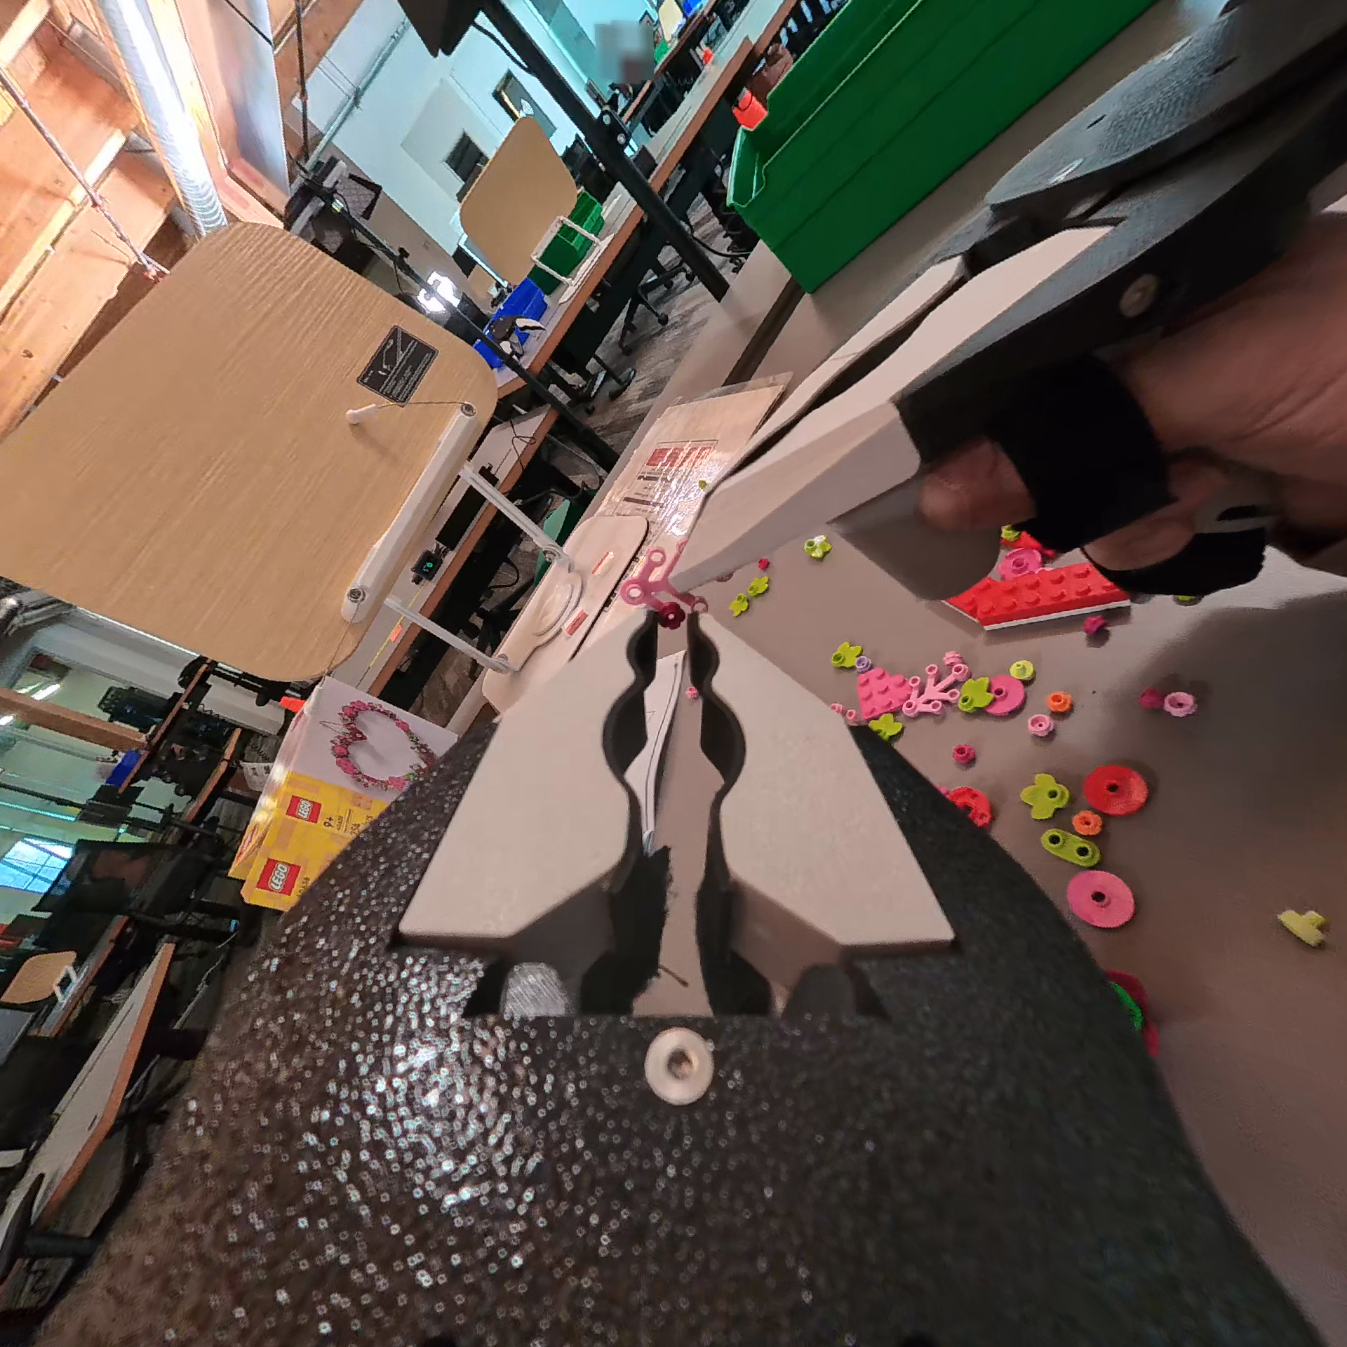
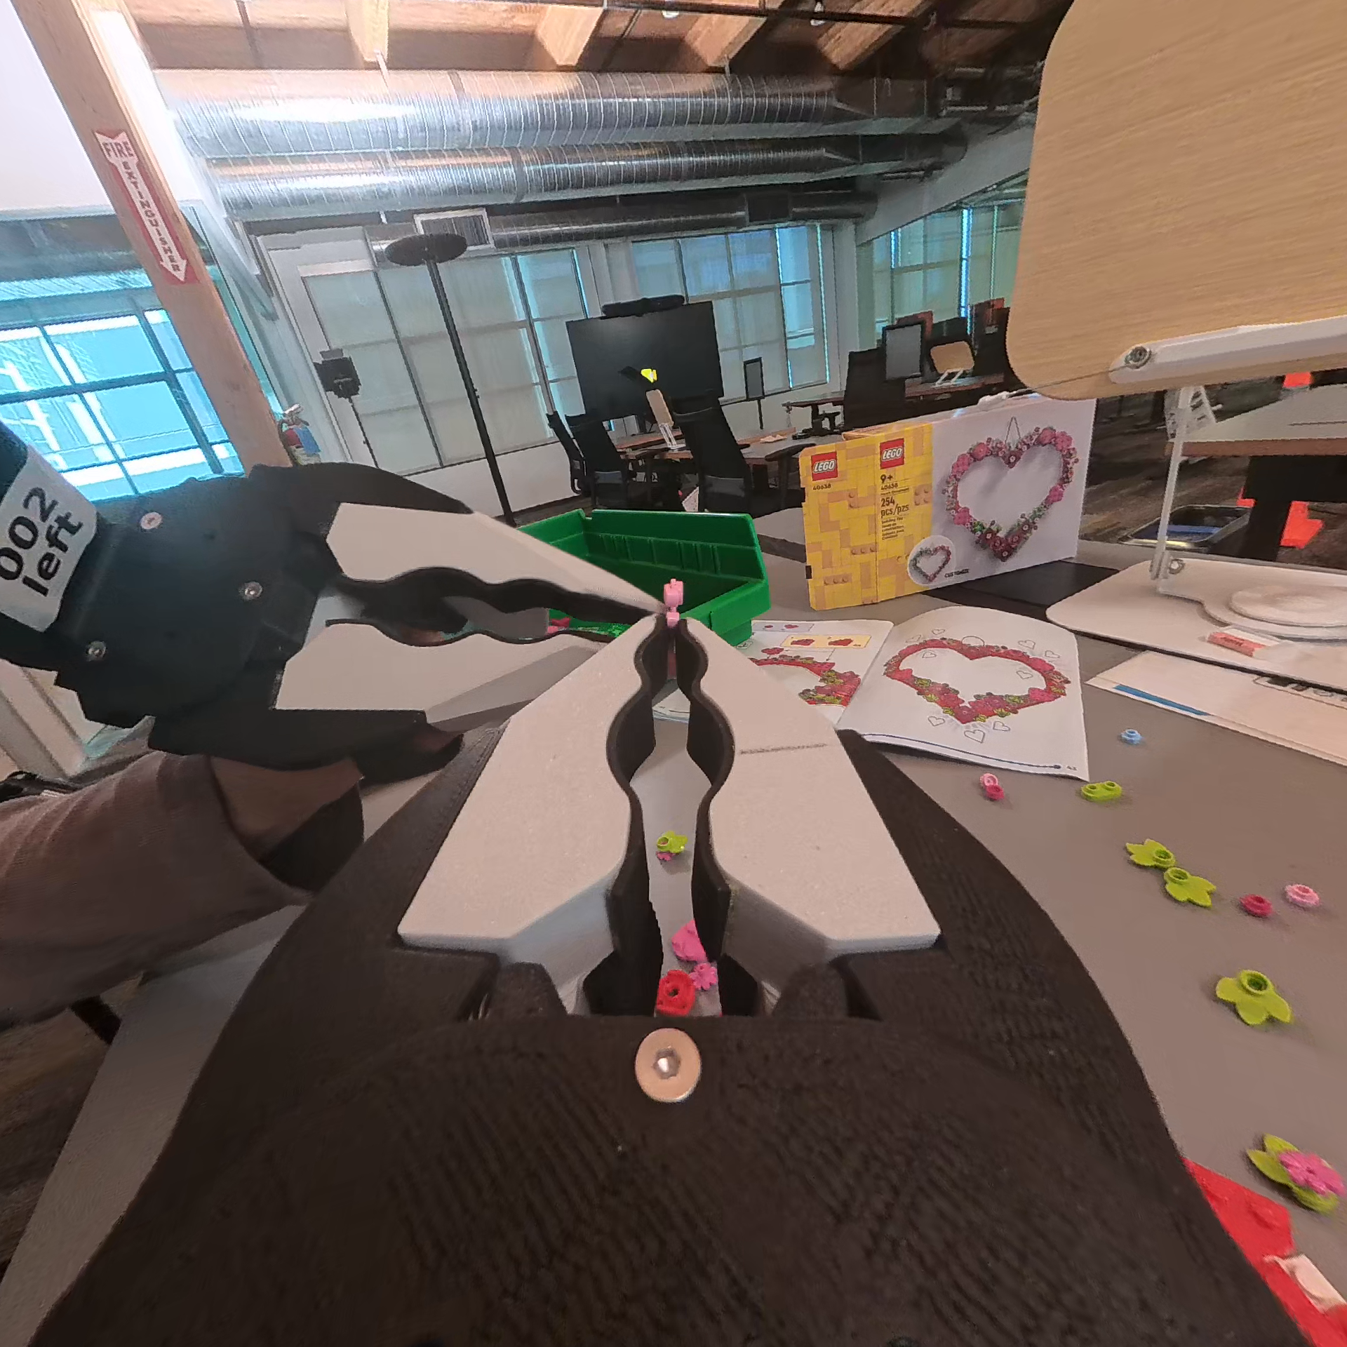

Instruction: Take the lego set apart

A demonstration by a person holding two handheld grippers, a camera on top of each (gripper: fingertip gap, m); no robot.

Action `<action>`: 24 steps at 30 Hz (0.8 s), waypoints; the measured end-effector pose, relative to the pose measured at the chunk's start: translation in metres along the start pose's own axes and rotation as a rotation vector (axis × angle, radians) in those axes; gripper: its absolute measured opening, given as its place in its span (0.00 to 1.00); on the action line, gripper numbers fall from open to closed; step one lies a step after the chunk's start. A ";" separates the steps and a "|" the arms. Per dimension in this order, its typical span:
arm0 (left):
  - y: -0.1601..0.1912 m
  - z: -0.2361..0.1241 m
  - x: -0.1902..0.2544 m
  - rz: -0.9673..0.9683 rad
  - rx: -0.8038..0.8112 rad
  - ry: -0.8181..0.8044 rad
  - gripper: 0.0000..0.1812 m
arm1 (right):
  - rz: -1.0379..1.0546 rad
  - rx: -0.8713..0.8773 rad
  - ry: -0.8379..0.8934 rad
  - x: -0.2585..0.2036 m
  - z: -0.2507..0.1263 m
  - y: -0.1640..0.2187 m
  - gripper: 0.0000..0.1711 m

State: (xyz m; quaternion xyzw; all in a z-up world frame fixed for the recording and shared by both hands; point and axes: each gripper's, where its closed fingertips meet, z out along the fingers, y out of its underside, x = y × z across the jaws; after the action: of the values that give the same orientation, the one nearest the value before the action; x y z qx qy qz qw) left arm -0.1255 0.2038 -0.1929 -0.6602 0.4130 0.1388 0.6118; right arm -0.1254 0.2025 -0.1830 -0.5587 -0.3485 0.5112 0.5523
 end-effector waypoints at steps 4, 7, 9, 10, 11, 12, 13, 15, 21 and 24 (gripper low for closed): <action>0.001 0.001 -0.001 0.028 -0.010 -0.022 0.02 | -0.001 -0.002 0.002 0.001 0.000 0.000 0.00; 0.005 0.003 0.001 0.073 -0.042 -0.054 0.01 | -0.059 -0.040 0.049 0.005 0.000 0.005 0.00; 0.008 0.005 0.003 0.052 -0.046 -0.045 0.00 | -0.124 -0.067 0.105 0.010 0.000 0.009 0.00; 0.008 0.004 0.004 0.031 -0.037 -0.037 0.01 | -0.156 -0.079 0.157 0.017 -0.002 0.009 0.00; 0.006 0.002 0.003 0.016 -0.018 -0.040 0.00 | -0.180 -0.085 0.214 0.028 -0.005 0.008 0.00; 0.005 -0.001 0.002 0.007 -0.008 -0.045 0.01 | -0.176 -0.079 0.247 0.037 -0.010 0.006 0.00; 0.007 -0.002 0.002 -0.001 -0.010 -0.042 0.01 | -0.154 -0.064 0.254 0.042 -0.014 0.003 0.00; 0.014 -0.003 0.000 -0.011 -0.031 -0.044 0.01 | -0.124 -0.045 0.250 0.045 -0.017 -0.001 0.00; 0.069 -0.039 -0.091 -0.161 -0.238 -0.265 0.01 | -0.133 -0.051 0.191 0.032 -0.011 -0.001 0.00; 0.116 -0.058 -0.133 -0.436 -0.343 -0.273 0.01 | -0.127 -0.055 0.171 0.028 -0.009 0.001 0.00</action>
State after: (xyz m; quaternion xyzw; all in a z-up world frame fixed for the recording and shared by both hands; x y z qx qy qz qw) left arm -0.3101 0.2104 -0.1694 -0.8021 0.1463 0.1593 0.5566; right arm -0.1103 0.2272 -0.1900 -0.5919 -0.3488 0.4161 0.5956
